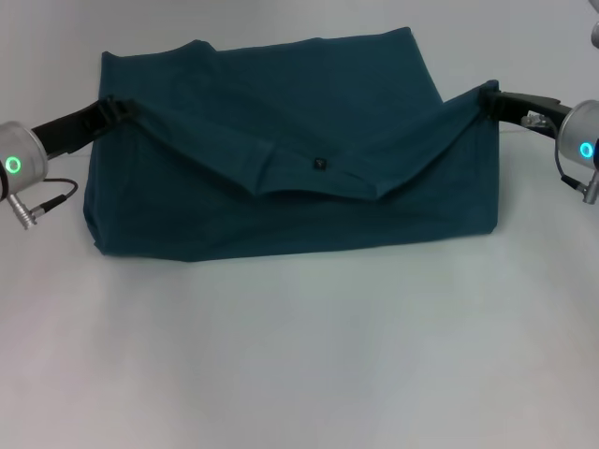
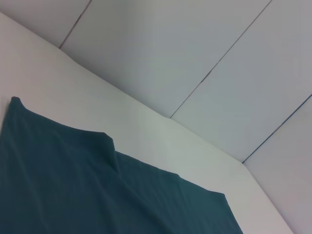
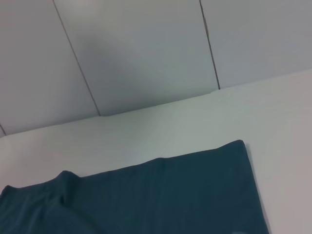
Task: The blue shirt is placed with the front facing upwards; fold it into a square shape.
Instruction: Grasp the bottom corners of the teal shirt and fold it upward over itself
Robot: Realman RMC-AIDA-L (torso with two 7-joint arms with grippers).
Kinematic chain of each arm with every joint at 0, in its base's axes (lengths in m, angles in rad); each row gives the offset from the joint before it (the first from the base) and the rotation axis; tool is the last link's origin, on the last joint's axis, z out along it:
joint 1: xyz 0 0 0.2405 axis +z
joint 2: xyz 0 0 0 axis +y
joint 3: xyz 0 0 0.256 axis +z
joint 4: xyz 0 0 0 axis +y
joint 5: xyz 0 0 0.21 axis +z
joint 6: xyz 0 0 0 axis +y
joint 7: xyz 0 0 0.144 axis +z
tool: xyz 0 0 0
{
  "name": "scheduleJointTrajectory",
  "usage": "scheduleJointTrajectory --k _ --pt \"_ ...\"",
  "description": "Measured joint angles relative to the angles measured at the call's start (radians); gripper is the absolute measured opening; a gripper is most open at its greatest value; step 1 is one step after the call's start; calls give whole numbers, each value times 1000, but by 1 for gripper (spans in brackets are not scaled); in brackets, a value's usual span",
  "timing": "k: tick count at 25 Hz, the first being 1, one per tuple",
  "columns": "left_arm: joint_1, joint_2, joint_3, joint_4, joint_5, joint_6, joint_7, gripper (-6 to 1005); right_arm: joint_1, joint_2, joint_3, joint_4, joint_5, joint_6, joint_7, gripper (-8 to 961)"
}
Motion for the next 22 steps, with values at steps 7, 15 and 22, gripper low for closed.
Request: scheduleJointTrajectory --k 7,15,22 --pt "1 -2 1 -1 -1 -1 1 33 4 0 0 8 1 5 -1 171" --pt "3 -36 -2 12 -12 -13 50 38 15 9 -55 19 2 61 -2 182" --pt "1 -47 -5 18 -15 -58 65 200 19 12 -79 2 7 77 -4 295"
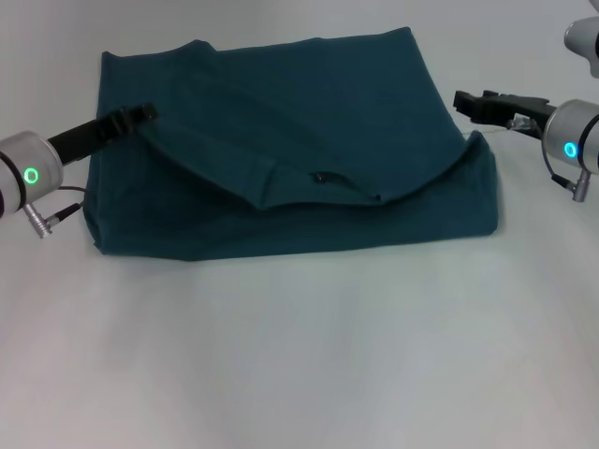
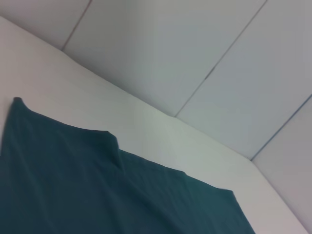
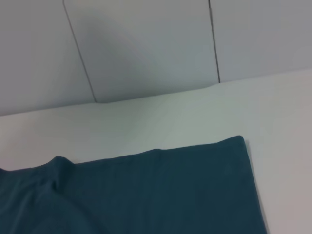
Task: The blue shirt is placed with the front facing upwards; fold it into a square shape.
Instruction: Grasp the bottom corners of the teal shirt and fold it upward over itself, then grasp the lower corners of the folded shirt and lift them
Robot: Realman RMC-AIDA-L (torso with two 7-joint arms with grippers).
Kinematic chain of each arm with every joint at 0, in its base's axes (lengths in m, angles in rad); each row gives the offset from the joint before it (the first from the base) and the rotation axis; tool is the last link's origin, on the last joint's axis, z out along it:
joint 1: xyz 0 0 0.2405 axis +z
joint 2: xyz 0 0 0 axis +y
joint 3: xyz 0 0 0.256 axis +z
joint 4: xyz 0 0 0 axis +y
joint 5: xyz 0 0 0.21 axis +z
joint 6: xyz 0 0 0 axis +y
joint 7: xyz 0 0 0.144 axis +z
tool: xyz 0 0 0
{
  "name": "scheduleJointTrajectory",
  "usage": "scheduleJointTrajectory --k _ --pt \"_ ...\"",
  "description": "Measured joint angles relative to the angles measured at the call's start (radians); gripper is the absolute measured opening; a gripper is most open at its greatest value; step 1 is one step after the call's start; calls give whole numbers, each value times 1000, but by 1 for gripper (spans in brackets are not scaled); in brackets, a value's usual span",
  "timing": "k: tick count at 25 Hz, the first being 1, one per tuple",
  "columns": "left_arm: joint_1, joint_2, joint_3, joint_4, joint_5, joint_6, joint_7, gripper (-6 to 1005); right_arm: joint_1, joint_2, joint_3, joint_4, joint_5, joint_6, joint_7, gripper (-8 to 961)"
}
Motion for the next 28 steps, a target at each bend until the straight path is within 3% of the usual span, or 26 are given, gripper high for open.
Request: scheduleJointTrajectory --k 8,9,17,24,26,28 --pt "40 -3 2 29 -139 -17 53 625 -7 0 -9 -29 3 -3 -14 647" --pt "43 -3 2 32 -141 -17 53 672 -9 -1 -9 -31 3 -5 -14 657" --pt "73 -3 17 60 -157 1 48 764 -31 -7 -10 -32 3 -22 -11 728" --pt "113 0 146 83 -150 79 10 797 -107 -12 -23 -86 -1 -189 76 724" --pt "162 -1 234 135 -146 115 -34 797 -139 -13 -49 -123 -2 -242 126 723" --pt "175 -5 245 148 -145 125 -36 797 -175 -16 -84 -165 -3 -291 186 723"
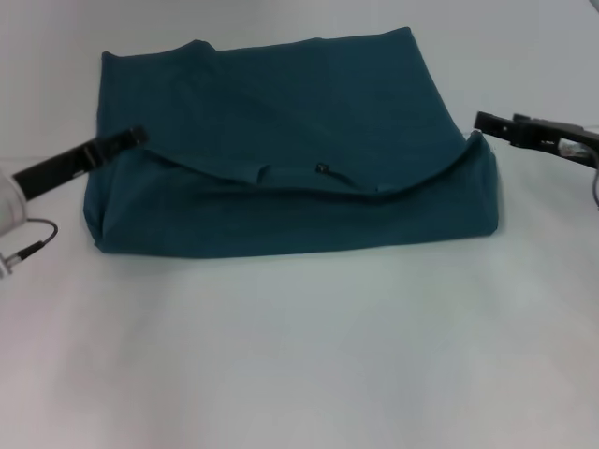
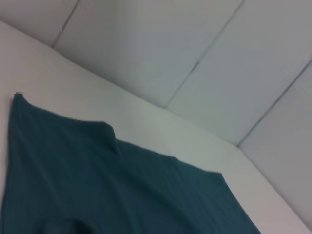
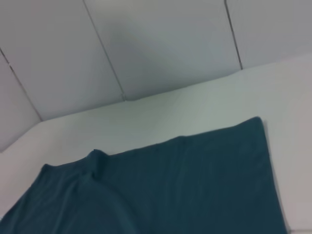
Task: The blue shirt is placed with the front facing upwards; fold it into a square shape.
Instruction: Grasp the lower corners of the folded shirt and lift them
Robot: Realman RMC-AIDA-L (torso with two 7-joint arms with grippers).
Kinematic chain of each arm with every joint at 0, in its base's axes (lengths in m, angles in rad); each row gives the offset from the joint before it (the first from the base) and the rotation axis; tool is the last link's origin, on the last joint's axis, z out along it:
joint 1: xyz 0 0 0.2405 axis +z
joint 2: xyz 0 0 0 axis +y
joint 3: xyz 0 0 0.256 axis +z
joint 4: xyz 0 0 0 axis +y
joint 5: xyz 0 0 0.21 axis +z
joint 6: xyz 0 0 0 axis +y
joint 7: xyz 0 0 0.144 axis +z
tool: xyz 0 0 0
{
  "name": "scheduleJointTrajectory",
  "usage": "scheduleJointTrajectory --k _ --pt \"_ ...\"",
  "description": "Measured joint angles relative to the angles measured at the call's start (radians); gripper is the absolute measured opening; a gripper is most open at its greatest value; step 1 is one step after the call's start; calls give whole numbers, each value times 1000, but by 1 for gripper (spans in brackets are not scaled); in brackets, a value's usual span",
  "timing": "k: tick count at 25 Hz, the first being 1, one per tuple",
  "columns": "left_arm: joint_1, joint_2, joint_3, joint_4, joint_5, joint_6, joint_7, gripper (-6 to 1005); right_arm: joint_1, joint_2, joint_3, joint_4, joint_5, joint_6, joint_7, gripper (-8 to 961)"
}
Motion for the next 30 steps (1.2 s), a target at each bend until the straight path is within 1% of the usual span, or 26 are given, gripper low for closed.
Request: scheduleJointTrajectory --k 2,4,5,8,9,14,18,21,25,30 --pt "26 -5 20 27 0 26 -1 798 -33 -8 -37 -32 -1 -35 62 722" --pt "49 -8 31 48 0 53 -1 797 -58 -22 -69 -47 -1 -60 113 722" --pt "68 -9 37 62 2 76 0 797 -68 -34 -85 -48 -1 -73 139 721" --pt "78 -9 45 69 8 89 3 797 -84 -64 -114 -40 -12 -107 208 721" --pt "81 -9 48 72 13 90 4 797 -86 -73 -121 -41 -29 -120 243 720" --pt "82 -9 53 78 86 58 1 798 -79 -101 -130 -49 -132 -167 385 719" --pt "83 -11 55 78 107 27 1 798 -61 -118 -131 -50 -218 -211 472 718" --pt "88 -11 51 78 108 25 6 798 -49 -123 -132 -50 -266 -245 517 714" --pt "92 -11 53 79 108 24 10 796 -31 -122 -136 -44 -319 -252 551 709" --pt "93 -12 56 79 109 23 14 796 -18 -90 -154 -40 -338 -191 556 703"
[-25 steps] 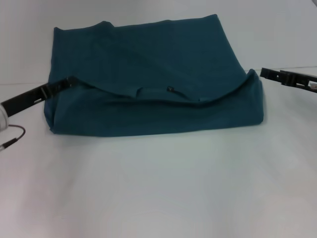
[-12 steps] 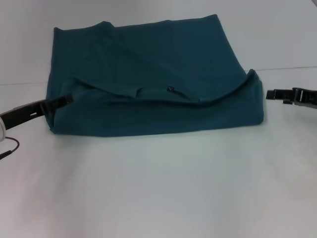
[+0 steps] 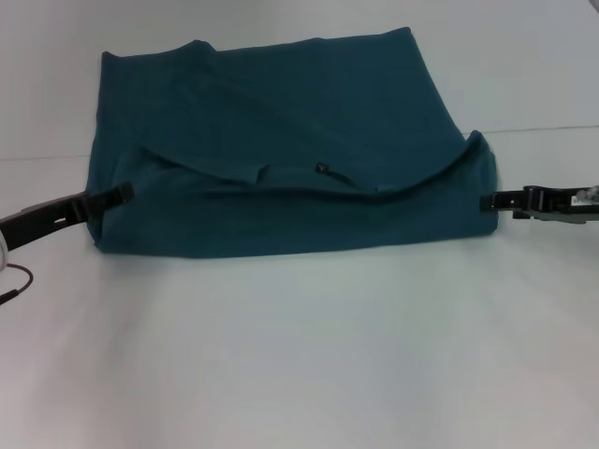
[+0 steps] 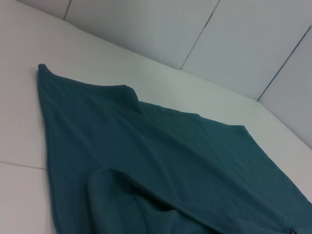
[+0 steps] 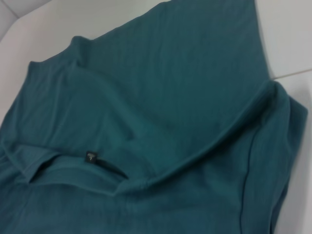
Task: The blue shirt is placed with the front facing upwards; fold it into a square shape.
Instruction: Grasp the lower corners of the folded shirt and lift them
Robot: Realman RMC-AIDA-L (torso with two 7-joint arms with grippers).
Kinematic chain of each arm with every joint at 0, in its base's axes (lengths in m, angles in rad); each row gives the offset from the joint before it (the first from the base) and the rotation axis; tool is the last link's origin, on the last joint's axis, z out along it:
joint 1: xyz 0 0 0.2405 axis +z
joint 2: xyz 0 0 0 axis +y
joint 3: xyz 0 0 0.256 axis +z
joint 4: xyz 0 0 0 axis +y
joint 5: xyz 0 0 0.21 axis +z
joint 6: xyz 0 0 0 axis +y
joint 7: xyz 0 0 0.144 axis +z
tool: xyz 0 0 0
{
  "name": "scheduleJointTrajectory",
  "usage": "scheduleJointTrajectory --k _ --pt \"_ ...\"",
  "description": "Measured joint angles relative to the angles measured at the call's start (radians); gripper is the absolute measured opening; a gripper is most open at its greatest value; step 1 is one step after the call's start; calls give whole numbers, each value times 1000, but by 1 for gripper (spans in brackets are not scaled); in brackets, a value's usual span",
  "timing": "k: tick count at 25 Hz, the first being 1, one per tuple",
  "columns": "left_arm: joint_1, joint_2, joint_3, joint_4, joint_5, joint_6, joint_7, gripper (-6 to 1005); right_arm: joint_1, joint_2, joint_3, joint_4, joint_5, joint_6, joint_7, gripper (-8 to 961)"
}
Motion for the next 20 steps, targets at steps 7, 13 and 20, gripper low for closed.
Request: scheduleJointTrajectory --k 7,13,20 --pt "3 -1 -5 0 0 0 1 798 12 29 -52 32 -1 133 0 695" --pt "4 -1 -7 0 0 -9 1 797 16 42 -62 45 -2 188 -9 687" --pt "5 0 -7 0 0 -11 1 798 25 58 -83 70 -3 247 -16 679"
